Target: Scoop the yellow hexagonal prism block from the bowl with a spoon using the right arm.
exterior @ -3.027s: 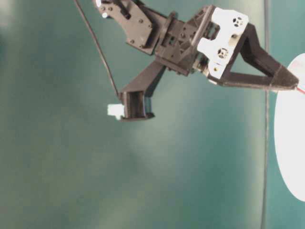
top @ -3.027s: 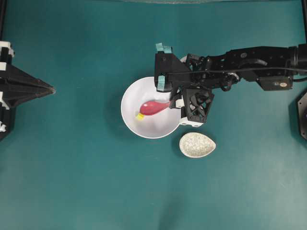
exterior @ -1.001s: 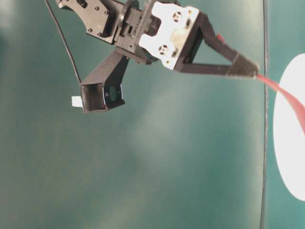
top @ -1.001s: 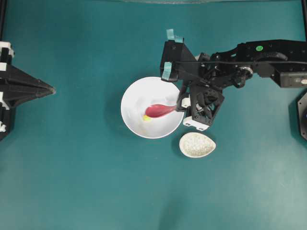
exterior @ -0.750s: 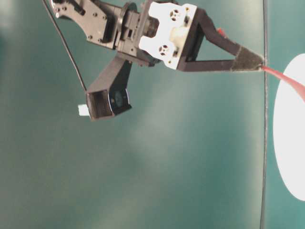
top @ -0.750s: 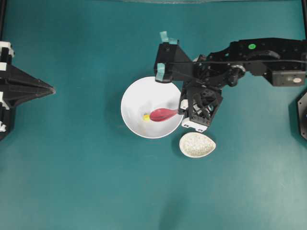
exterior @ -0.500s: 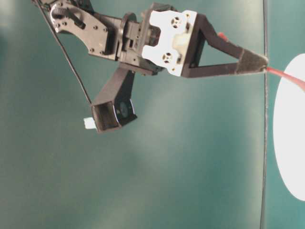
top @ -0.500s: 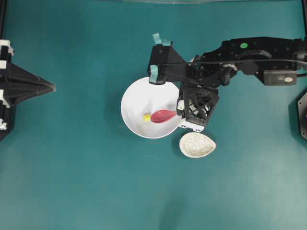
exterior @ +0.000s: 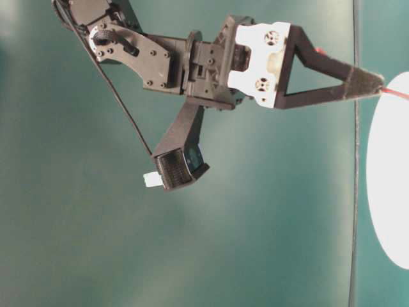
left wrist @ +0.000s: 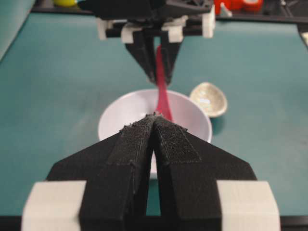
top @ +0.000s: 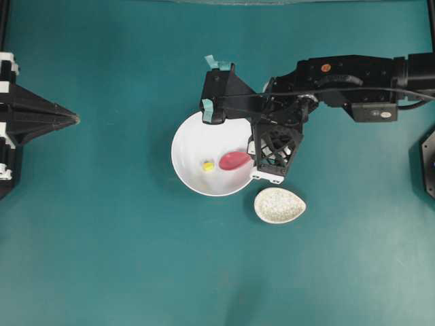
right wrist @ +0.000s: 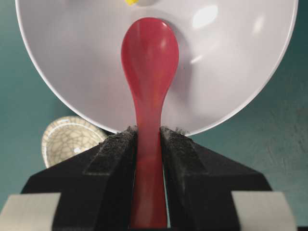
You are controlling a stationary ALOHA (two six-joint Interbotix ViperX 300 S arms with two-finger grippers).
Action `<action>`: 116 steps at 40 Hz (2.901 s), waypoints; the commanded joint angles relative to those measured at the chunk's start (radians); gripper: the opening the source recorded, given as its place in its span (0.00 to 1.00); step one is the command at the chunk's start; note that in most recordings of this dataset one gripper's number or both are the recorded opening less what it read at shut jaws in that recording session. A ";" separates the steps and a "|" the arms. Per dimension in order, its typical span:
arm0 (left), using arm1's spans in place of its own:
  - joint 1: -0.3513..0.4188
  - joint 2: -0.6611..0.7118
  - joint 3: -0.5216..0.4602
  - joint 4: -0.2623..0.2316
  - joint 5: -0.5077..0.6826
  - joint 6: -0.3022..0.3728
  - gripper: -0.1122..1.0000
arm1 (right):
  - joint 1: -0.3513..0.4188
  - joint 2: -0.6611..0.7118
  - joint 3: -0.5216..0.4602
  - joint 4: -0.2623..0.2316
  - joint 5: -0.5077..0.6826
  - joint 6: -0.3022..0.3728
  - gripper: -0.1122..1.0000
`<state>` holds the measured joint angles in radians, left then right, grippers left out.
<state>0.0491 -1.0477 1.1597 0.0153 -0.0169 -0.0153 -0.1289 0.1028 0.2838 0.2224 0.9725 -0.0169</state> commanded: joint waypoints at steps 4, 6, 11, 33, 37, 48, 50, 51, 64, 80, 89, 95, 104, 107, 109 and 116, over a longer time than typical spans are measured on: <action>0.002 0.009 -0.025 0.003 -0.012 -0.002 0.10 | -0.002 -0.011 -0.025 -0.003 -0.008 -0.003 0.31; 0.002 0.009 -0.025 0.003 -0.011 -0.002 0.10 | -0.002 -0.006 -0.025 -0.005 -0.011 -0.003 0.31; 0.002 0.009 -0.025 0.003 -0.012 0.000 0.10 | -0.002 0.006 -0.025 -0.003 -0.018 -0.005 0.31; 0.000 0.006 -0.025 0.003 -0.011 0.000 0.10 | 0.020 0.040 -0.080 -0.003 -0.035 -0.021 0.31; 0.002 0.006 -0.025 0.003 -0.011 -0.002 0.10 | 0.023 0.043 -0.086 -0.003 -0.041 -0.021 0.31; 0.000 0.006 -0.025 0.003 -0.011 -0.002 0.10 | 0.031 0.044 -0.087 -0.003 -0.075 -0.023 0.31; 0.002 0.006 -0.025 0.003 -0.011 -0.002 0.10 | 0.031 0.044 -0.087 -0.003 -0.086 -0.025 0.31; 0.002 0.005 -0.025 0.003 -0.011 -0.002 0.10 | 0.031 0.044 -0.089 -0.003 -0.092 -0.028 0.31; 0.002 0.003 -0.025 0.003 -0.011 -0.002 0.10 | 0.031 0.044 -0.089 -0.003 -0.149 -0.064 0.31; 0.002 0.003 -0.026 0.003 -0.011 -0.002 0.10 | 0.031 0.040 -0.089 -0.005 -0.160 -0.067 0.31; 0.002 0.003 -0.026 0.003 -0.012 -0.002 0.10 | 0.031 0.014 -0.089 -0.031 -0.160 -0.058 0.31; 0.002 0.002 -0.026 0.003 -0.012 -0.002 0.10 | 0.031 -0.003 -0.091 -0.055 -0.170 -0.057 0.31; 0.002 0.002 -0.026 0.002 -0.021 -0.002 0.10 | 0.031 -0.023 -0.101 -0.086 -0.190 -0.057 0.31; 0.002 0.002 -0.026 0.002 -0.023 -0.003 0.10 | 0.031 -0.034 -0.100 -0.087 -0.192 -0.057 0.31; 0.002 0.002 -0.026 0.002 -0.023 -0.003 0.10 | 0.031 -0.041 -0.097 -0.089 -0.187 -0.057 0.31; 0.000 0.002 -0.028 0.003 -0.021 -0.003 0.10 | 0.025 -0.075 -0.084 -0.091 -0.135 -0.048 0.31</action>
<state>0.0491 -1.0508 1.1597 0.0153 -0.0307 -0.0169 -0.0997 0.0721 0.2086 0.1335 0.8176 -0.0690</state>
